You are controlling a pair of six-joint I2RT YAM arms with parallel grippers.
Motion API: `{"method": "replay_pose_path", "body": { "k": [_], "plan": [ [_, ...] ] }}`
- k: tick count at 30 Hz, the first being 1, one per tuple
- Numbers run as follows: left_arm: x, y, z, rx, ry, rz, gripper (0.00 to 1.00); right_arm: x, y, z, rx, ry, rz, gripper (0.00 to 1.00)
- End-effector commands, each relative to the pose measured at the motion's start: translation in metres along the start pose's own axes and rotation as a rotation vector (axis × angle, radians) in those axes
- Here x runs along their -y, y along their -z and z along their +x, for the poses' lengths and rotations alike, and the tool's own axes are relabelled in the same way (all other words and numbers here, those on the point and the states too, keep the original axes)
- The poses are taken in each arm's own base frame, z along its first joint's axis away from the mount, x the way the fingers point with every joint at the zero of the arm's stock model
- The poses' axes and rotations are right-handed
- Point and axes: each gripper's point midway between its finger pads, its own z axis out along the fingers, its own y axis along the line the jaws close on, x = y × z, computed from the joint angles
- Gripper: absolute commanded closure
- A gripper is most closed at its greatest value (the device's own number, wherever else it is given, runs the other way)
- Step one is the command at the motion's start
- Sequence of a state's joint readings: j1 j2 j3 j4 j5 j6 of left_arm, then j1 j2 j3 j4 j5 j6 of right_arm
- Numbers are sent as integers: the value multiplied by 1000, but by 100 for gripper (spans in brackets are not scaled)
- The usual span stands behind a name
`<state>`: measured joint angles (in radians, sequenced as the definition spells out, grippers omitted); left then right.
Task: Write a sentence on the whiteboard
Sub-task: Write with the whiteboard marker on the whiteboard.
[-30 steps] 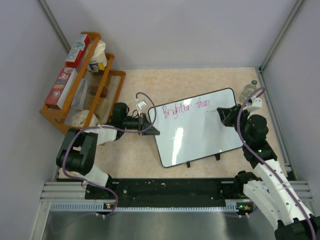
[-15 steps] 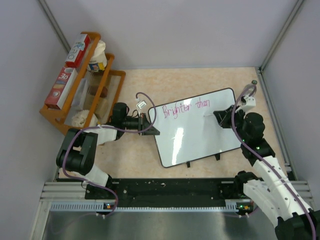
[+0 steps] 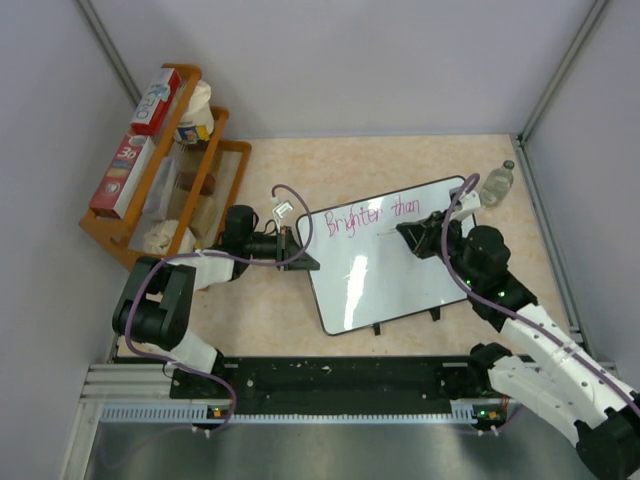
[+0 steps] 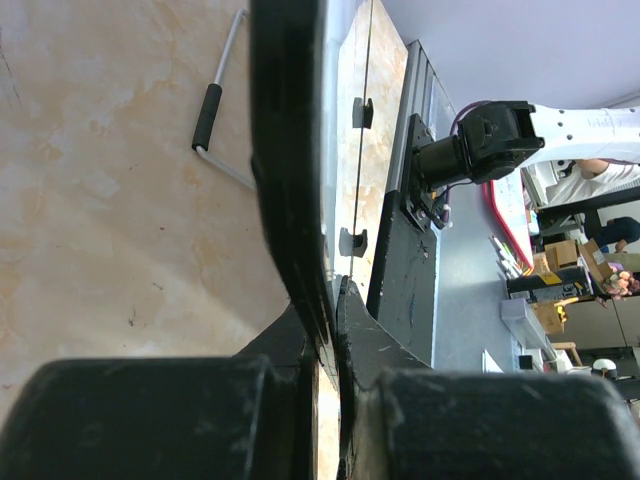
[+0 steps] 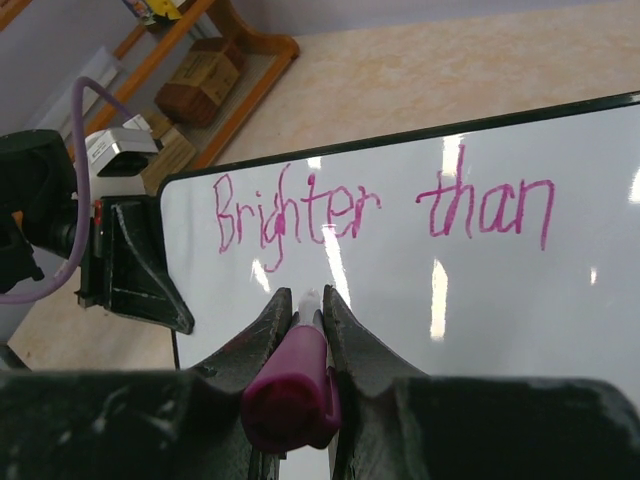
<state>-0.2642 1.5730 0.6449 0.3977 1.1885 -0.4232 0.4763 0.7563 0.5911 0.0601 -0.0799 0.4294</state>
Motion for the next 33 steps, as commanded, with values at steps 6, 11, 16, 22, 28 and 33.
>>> {"method": "replay_pose_path", "body": {
  "k": [6, 11, 16, 22, 28, 33],
  "plan": [
    [-25, -7, 12, -11, -154, -73, 100, -57, -19, -29, 87, 19, -131, 100],
    [-24, -7, 12, -12, -153, -72, 100, -75, -27, -24, 86, 15, -158, 100],
    [-24, -7, 12, -11, -155, -70, 100, -96, -36, -7, 53, 28, -188, 100],
    [-23, -7, 12, -10, -155, -69, 100, -105, -47, 9, 26, 41, -180, 100],
    [-23, -7, 13, -12, -154, -68, 100, -102, -53, 23, 3, 35, -159, 100],
    [-23, -7, 12, -10, -157, -68, 100, -94, -54, 34, -16, 24, -134, 100]
  ]
}}
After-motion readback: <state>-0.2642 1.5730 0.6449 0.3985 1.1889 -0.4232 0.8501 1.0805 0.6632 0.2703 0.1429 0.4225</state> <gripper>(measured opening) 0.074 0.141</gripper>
